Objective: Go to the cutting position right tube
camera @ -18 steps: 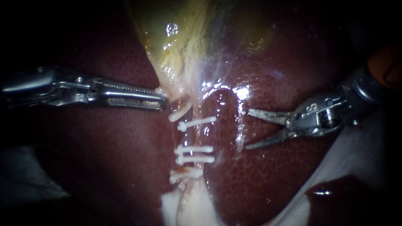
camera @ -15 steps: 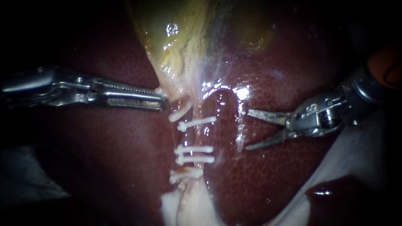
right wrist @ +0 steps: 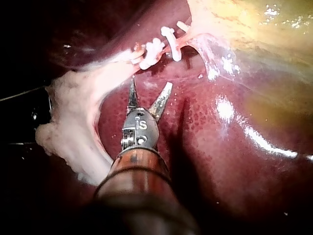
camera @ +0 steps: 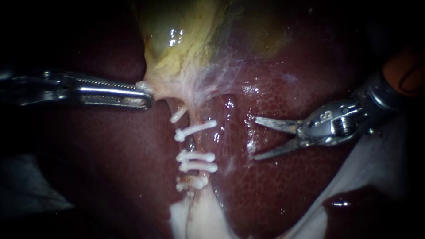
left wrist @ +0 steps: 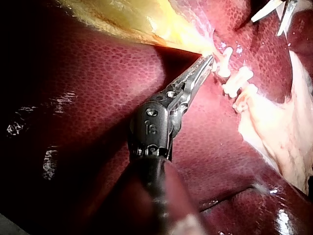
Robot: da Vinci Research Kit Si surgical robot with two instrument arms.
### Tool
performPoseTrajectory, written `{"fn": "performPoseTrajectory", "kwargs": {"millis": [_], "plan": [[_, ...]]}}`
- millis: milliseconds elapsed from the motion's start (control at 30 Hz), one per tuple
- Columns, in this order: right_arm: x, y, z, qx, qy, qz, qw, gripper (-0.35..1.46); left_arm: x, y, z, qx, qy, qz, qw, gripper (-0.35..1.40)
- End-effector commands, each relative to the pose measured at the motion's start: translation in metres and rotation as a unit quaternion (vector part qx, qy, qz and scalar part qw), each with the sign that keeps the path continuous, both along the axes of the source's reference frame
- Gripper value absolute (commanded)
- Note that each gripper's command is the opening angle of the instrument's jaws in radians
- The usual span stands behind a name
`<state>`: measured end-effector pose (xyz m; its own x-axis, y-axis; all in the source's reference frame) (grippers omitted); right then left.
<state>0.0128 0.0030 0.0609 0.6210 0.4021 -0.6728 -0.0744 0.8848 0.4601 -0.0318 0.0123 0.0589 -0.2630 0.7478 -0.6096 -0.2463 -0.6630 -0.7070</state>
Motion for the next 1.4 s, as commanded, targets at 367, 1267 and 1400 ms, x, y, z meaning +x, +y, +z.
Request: {"fn": "performPoseTrajectory", "kwargs": {"millis": [367, 1267, 1400], "plan": [[0.0029, -0.0019, 0.0067, 0.117, 0.023, 0.017, 0.9927, 1.43, -0.0001, 0.0, 0.0002, -0.001, 0.0, 0.0, 1.0, -0.35], [0.0094, -0.0025, 0.0119, 0.196, 0.086, -0.022, 0.9766, 1.43, -0.0001, -0.0002, 0.0003, -0.001, 0.0, 0.0, 1.0, -0.35], [0.0101, -0.0025, 0.0118, 0.215, 0.111, -0.036, 0.9695, 1.42, -0.0001, -0.0002, 0.0003, -0.001, 0.0, 0.0, 1.0, -0.35]]}}
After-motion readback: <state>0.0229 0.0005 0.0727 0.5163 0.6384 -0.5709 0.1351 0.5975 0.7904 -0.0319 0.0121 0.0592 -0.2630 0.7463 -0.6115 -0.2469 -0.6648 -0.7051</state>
